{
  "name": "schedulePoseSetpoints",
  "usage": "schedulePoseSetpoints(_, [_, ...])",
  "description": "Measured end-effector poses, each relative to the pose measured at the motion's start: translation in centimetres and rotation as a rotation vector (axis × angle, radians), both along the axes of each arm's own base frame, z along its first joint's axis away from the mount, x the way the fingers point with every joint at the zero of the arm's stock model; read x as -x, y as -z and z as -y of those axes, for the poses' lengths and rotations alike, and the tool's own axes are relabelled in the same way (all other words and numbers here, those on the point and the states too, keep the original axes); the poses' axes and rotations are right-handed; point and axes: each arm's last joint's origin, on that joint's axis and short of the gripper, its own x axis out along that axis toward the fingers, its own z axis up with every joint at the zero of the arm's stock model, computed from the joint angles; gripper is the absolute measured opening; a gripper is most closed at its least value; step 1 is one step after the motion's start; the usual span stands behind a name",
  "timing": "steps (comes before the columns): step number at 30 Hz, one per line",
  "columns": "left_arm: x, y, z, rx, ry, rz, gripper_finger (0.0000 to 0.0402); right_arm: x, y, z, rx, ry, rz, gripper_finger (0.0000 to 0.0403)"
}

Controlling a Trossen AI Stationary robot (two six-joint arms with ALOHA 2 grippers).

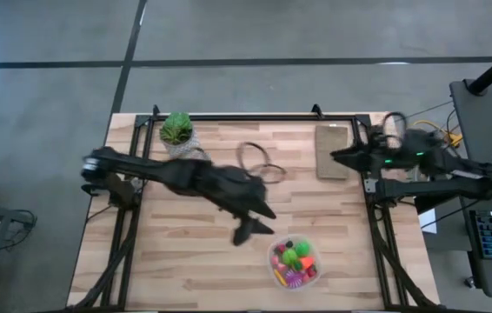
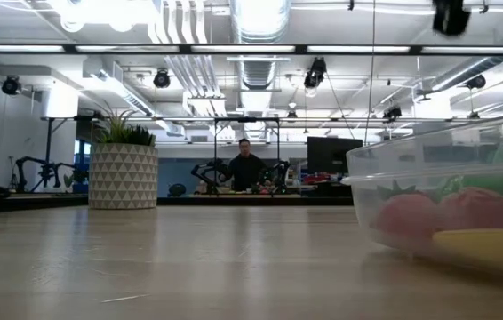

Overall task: Pick and placing Produce into tupperware
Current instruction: Return to Home Position

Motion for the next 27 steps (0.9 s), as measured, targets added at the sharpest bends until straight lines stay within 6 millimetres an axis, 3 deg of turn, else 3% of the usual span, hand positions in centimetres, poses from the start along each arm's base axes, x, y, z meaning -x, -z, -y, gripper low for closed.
schedulePoseSetpoints(4, [4.2, -3.1, -0.8, -0.030, -0.034, 0.102, 0.0199, 1.8, -4.4, -0.5, 0.161, -0.114, 0.155, 0.0187])
schedulePoseSetpoints(7, [7.0, -3.1, -1.5, -0.068, -0.105, 0.140, 0.0199, 3.1, -5.9, -0.8, 0.165, -0.158, 0.167, 0.0187])
schedulePoseSetpoints(13, [10.8, 1.6, -2.3, 0.009, -0.167, 0.301, 0.0199, 5.3, -4.3, -1.0, 0.242, -0.197, 0.003, 0.0187])
schedulePoseSetpoints(20, [16.4, 6.5, -3.8, 0.096, -0.181, 0.626, 0.0199, 10.3, -4.0, -1.5, 0.480, -0.162, 0.206, 0.0187])
schedulePoseSetpoints(27, [20.2, 9.2, -4.8, 0.100, -0.190, 0.734, 0.0199, 14.5, -1.7, -1.9, 0.625, -0.104, 0.370, 0.0187])
